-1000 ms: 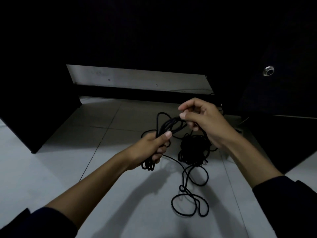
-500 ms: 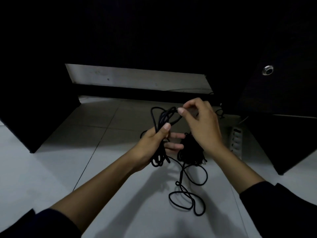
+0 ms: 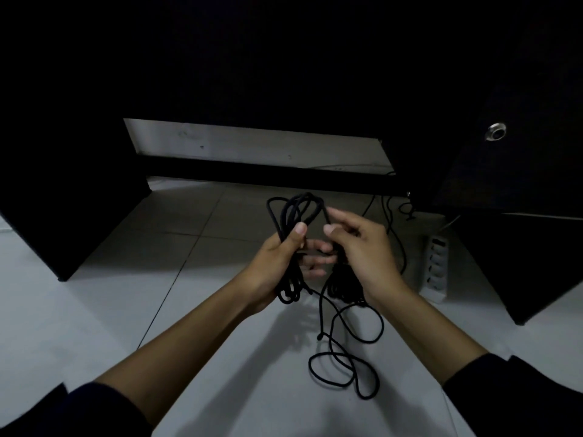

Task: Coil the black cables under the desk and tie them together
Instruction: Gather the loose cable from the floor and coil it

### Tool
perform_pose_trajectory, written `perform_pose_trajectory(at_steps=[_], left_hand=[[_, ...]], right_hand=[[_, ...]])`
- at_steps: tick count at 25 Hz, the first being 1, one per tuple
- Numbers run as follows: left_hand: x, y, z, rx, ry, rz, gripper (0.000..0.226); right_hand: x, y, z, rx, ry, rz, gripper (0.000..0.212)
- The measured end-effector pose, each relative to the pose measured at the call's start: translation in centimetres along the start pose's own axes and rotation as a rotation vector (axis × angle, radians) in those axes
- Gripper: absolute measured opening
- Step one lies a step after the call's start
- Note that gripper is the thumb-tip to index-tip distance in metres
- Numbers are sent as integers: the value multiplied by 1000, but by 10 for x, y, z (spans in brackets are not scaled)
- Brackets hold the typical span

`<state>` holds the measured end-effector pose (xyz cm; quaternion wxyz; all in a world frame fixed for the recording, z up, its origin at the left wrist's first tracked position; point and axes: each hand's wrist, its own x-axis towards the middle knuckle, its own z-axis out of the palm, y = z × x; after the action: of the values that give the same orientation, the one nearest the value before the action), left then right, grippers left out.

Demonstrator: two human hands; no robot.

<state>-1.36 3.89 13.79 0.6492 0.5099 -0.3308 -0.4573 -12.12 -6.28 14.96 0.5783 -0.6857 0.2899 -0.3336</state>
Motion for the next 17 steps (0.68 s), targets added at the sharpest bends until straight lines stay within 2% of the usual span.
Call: perform_pose_trajectory(at_steps=[2,5,11,15,17], left_hand=[[2,-1,-3,25,-5,-11,42],[2,-2,-3,103,-27,6,42],[7,-1,-2,163,-81,19,35],[5,3,-3,264,-141,-14,10],[1,5,-4,276,-139,-26,14]], right_hand=[[-3,-1,5,-39,77,-12,18],[-3,-3,6,-101,88,-14,7],[5,-9,7,-83,76,-39,8],[3,-7,4,-51,24,-49,6],[1,-5,3,-60,10,-57,6]])
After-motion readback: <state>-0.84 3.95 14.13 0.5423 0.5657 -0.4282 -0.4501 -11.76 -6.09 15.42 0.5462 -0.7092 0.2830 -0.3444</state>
